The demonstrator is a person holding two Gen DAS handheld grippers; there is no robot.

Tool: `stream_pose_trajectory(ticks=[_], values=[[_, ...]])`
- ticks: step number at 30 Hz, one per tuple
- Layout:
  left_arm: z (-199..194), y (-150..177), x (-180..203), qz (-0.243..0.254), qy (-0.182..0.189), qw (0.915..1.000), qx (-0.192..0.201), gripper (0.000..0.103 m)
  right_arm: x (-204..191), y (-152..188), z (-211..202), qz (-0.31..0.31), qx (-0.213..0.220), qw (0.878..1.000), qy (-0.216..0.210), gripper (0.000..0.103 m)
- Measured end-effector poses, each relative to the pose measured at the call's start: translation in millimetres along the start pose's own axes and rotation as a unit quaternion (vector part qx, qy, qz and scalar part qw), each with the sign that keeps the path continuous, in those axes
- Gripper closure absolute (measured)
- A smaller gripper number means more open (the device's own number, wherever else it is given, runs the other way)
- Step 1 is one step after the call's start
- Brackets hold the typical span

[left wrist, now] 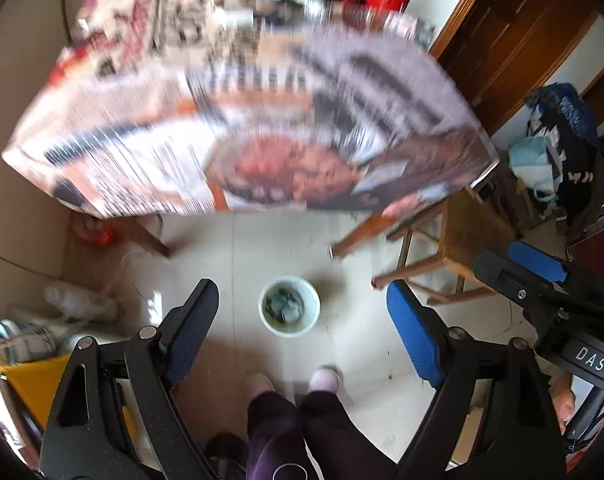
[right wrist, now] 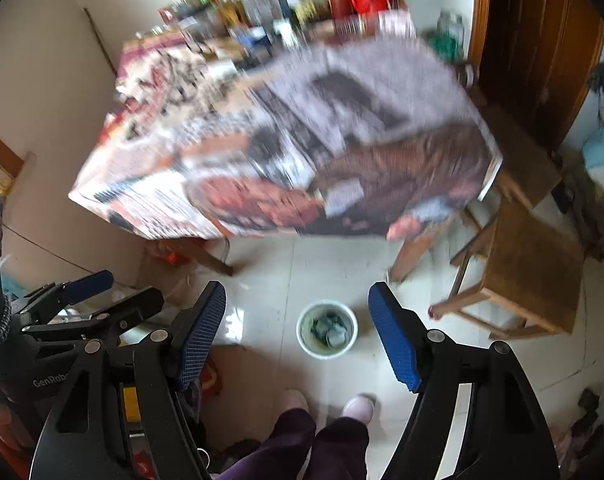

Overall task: Collect trash
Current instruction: 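Move both open grippers back up toward the table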

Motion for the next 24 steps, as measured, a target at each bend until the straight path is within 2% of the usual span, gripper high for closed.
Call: stream_pose_trajectory(ticks=[8, 16, 18, 20, 22, 24], values=[[-105, -20, 5, 0.015, 0.029, 0.9954, 0.09, 0.017, -35, -27, -86, -0.02, 0.088, 0.996, 0.017, 0.032], [-197, -44, 2, 0.043, 0.057, 0.9772, 0.2, 0.017, -67, -45, -153, -0.025, 0.192, 0.98, 0.051, 0.026], [-214, -47, -1, 0.053, 0.062, 0.9718, 0.221, 0.017, -73, -47, -164, -0.023, 0.213, 0.975, 0.057, 0.022], [-226, -50, -6, 0.063, 0.062, 0.9667, 0.24, 0.016, -78, -48, -173, -0.019, 0.241, 0.968, 0.064, 0.009], [-231, -52, -8, 0.069, 0.064, 0.9632, 0.251, 0.013, -80, -48, -177, -0.013, 0.26, 0.962, 0.077, 0.002], [-233, -53, -13, 0.069, 0.066, 0.9612, 0.258, 0.01, -78, -50, -176, -0.006, 0.266, 0.96, 0.089, 0.002]])
Point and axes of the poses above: each gripper's, at about its wrist camera, not at the fingertips, and z roughly the way its jaws point, x to its right, y to its underside, the point moved 2 cm from there along z, roughly the way its jaws point, and after that the axes turned 5 degrees about -z, right-handed, at the moved point
